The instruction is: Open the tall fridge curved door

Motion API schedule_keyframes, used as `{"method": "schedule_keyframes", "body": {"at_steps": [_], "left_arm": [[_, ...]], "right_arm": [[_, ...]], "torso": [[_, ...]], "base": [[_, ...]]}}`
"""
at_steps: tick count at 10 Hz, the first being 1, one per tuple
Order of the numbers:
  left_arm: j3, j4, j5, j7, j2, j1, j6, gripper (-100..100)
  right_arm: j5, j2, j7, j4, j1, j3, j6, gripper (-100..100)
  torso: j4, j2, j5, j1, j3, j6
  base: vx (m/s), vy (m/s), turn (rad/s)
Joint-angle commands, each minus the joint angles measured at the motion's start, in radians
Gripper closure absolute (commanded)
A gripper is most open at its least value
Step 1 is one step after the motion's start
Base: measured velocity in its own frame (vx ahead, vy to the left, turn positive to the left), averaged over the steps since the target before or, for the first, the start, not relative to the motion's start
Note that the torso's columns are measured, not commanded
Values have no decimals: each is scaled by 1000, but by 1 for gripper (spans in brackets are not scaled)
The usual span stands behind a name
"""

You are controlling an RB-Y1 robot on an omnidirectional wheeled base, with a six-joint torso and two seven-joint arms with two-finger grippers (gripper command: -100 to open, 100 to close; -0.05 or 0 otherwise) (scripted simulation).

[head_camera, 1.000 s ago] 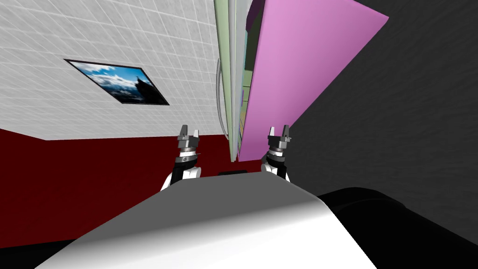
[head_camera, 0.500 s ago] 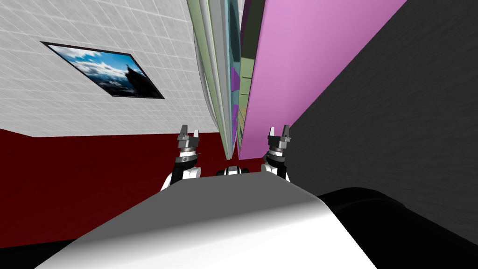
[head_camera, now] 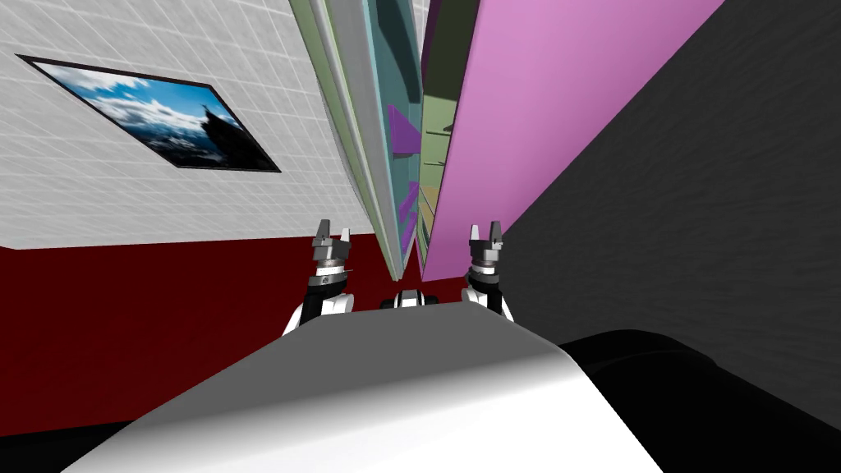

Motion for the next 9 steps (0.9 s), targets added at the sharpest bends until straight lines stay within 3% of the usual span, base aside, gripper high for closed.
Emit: {"method": "schedule_keyframes", "body": {"at_steps": [1,9], "left_arm": [[0,0,0,0,0,0,0,0],[0,0,0,0,0,0,0,0]], "right_arm": [[11,-12,55,24,-11,-7,-13,-100],[58,-35,266,119,-53,-31,-69,-100]], "torso": [[0,0,-1,-1,0,0],[0,-1,0,2,-1,0]], "base": [[33,50,-36],[40,73,-53]]}}
